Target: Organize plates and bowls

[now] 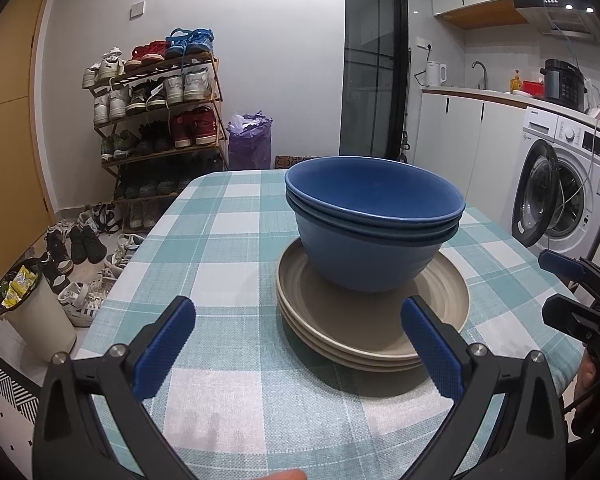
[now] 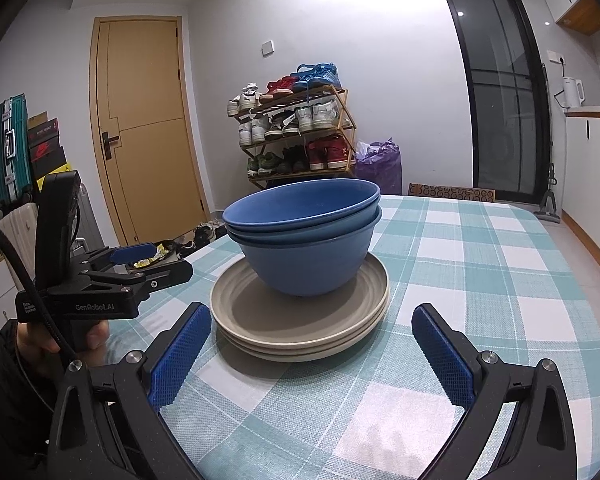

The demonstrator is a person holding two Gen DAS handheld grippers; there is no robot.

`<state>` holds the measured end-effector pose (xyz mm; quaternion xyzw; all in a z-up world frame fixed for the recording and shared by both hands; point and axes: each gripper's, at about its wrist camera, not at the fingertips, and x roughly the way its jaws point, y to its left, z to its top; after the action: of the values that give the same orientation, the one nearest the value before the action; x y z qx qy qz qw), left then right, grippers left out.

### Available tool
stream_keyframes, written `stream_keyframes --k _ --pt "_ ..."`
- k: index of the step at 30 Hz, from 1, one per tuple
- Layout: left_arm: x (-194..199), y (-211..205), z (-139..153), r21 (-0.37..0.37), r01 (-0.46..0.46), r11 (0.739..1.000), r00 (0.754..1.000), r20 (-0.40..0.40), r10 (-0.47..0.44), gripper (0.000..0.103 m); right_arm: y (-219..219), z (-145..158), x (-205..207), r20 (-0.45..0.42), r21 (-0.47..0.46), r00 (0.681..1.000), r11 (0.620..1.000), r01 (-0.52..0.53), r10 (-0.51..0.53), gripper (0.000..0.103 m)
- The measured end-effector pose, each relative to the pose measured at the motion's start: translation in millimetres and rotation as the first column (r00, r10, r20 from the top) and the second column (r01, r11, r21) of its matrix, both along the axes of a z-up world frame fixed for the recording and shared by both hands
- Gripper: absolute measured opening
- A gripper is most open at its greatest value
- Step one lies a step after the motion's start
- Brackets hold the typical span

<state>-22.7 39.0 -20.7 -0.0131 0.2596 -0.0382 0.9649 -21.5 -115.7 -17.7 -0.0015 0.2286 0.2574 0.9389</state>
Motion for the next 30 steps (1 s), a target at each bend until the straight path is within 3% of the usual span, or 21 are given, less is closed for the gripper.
stream_keyframes --k 30 --pt "-0.1 2.7 -1.2 -0.006 -0.009 1.000 1.000 0.004 0.009 0.103 0.9 1.4 -1.2 0.025 0.015 1.000 1.000 -0.005 0.005 0.102"
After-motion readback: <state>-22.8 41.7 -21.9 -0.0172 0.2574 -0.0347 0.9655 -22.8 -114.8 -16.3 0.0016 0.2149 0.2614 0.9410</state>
